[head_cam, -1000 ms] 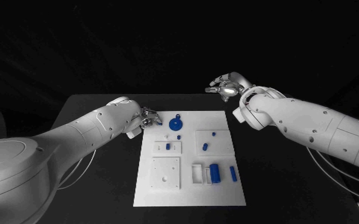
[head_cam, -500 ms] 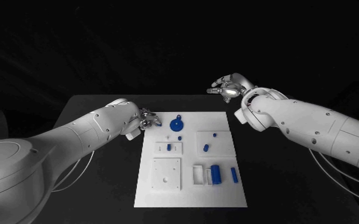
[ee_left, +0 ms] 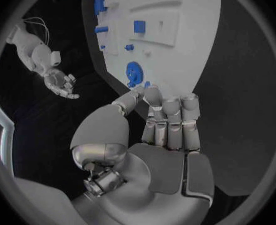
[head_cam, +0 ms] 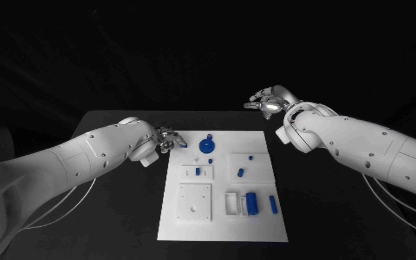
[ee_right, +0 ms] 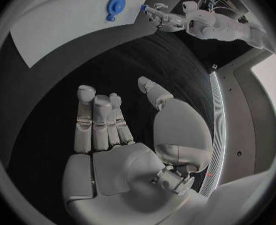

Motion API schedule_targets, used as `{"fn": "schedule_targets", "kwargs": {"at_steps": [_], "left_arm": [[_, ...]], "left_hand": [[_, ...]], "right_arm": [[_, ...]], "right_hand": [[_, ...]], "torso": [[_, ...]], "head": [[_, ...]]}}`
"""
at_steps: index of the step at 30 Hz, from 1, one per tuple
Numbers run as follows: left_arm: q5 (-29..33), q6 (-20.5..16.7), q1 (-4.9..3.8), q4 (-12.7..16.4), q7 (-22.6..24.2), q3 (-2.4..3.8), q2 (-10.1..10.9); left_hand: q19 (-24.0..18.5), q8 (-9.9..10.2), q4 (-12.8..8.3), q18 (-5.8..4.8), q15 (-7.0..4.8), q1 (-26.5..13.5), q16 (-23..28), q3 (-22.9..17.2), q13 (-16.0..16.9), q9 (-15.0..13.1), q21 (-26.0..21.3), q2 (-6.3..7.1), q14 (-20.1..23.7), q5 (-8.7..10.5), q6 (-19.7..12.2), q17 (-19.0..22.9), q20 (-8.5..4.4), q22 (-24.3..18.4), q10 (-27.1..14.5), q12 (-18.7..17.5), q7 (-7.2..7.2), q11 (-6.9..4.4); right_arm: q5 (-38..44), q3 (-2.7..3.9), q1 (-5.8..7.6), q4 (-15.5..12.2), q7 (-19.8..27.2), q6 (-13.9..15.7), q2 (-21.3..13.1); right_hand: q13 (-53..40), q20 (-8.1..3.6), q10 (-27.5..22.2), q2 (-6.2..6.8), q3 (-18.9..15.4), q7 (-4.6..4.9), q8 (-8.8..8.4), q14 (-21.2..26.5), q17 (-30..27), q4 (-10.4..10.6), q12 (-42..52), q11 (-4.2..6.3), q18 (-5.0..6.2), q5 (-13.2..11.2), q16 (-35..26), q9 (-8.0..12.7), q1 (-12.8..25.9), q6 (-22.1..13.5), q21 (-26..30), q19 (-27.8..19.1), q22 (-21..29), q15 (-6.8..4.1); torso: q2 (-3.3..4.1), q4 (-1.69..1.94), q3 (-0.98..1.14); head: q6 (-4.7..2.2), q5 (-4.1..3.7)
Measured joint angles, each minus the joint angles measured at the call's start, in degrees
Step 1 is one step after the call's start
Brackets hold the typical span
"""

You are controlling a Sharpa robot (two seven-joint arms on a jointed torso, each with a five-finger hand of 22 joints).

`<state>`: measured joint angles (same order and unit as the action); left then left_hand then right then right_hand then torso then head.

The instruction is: Assemble the parts on the task board

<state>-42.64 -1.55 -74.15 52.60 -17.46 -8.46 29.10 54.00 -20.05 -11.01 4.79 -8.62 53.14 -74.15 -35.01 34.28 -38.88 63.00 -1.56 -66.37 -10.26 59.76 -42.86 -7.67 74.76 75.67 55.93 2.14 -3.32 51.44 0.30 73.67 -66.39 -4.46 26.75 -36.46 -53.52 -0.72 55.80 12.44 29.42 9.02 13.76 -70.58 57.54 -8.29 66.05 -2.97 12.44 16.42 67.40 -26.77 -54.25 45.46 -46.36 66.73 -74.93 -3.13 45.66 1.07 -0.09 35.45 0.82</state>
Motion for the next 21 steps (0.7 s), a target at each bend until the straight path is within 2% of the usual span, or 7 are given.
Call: {"fn": "schedule_targets", "kwargs": {"at_steps": [4, 11, 18, 21], "left_arm": [[0.11, -1.99, 0.0, 5.67, -0.14, -0.07, 3.07], [-0.78, -5.38, 0.03, 12.64, -0.73, -0.66, 6.41], [-2.96, -7.92, 0.08, 17.26, -1.48, -3.25, 7.86], [-4.28, -8.59, 0.09, 18.19, -1.86, -4.28, 8.03]], "left_hand": [[0.79, 0.0, -0.14, -0.33, -0.27, -0.53, 0.0, 0.07, -0.04, 0.0, 0.42, 0.53, -0.5, -2.81, 0.57, 0.06, -0.19, 0.0, 0.78, -0.01, 0.04, -0.06], [1.76, -0.02, -0.41, -0.42, -0.28, -1.14, -0.46, 0.33, -0.03, 0.0, 0.66, 1.14, -1.08, -6.54, 1.17, 0.06, -0.55, 0.06, 1.49, -0.01, -0.09, -0.06], [3.01, -0.06, -0.7, -0.83, -0.5, -2.12, -1.61, 0.61, 0.69, -0.01, 1.26, 2.12, -2.35, -10.88, 2.46, -0.37, -1.2, 0.2, 2.57, 0.61, -0.18, -0.68], [3.16, -0.1, -0.73, -0.86, -0.56, -2.2, -1.8, 0.63, 1.0, -0.01, 1.33, 2.2, -2.43, -11.7, 2.48, -0.57, -1.12, 0.19, 2.57, 1.04, -0.2, -0.69]], "right_arm": [[-0.05, 0.0, -0.2, 0.21, 0.0, -0.04, -0.11], [-0.13, 0.0, -0.67, 0.47, 0.0, -0.08, -0.28], [-0.18, -0.02, -1.01, 0.66, 0.0, -0.13, -0.35], [-0.19, -0.02, -1.07, 0.77, 0.0, -0.15, -0.35]], "right_hand": [[0.07, 0.0, 0.0, -0.23, 0.0, -0.01, 0.0, 0.0, 0.0, 0.0, 0.0, 0.0, 0.0, 0.0, 0.0, 0.0, 0.23, 0.0, 0.0, 0.0, 0.0, 0.0], [0.06, 0.01, 0.0, -0.23, 0.0, -0.03, 0.0, 0.0, 0.0, 0.0, 0.0, 0.0, 0.0, 0.22, 0.0, 0.0, 0.23, 0.01, 0.23, -0.01, 0.01, 0.0], [0.14, 0.01, 0.0, -0.23, 0.0, 0.17, 0.0, 0.0, 0.0, 0.0, -0.01, 0.0, 0.0, 0.47, 0.0, 0.0, 0.23, 0.08, 0.23, -0.01, 0.01, 0.0], [0.14, 0.01, 0.0, -0.23, 0.0, 0.22, 0.0, 0.0, 0.0, 0.0, -0.01, 0.0, 0.0, 0.47, 0.0, 0.04, 0.23, 0.05, 0.23, -0.01, 0.01, 0.0]], "torso": [[-0.28, 0.14, 0.0], [-0.78, 0.41, -0.07], [-1.2, 0.69, -0.22], [-1.32, 0.78, -0.28]], "head": [[0.2, -0.16], [0.51, -0.34], [0.96, -0.36], [1.16, -0.36]]}}
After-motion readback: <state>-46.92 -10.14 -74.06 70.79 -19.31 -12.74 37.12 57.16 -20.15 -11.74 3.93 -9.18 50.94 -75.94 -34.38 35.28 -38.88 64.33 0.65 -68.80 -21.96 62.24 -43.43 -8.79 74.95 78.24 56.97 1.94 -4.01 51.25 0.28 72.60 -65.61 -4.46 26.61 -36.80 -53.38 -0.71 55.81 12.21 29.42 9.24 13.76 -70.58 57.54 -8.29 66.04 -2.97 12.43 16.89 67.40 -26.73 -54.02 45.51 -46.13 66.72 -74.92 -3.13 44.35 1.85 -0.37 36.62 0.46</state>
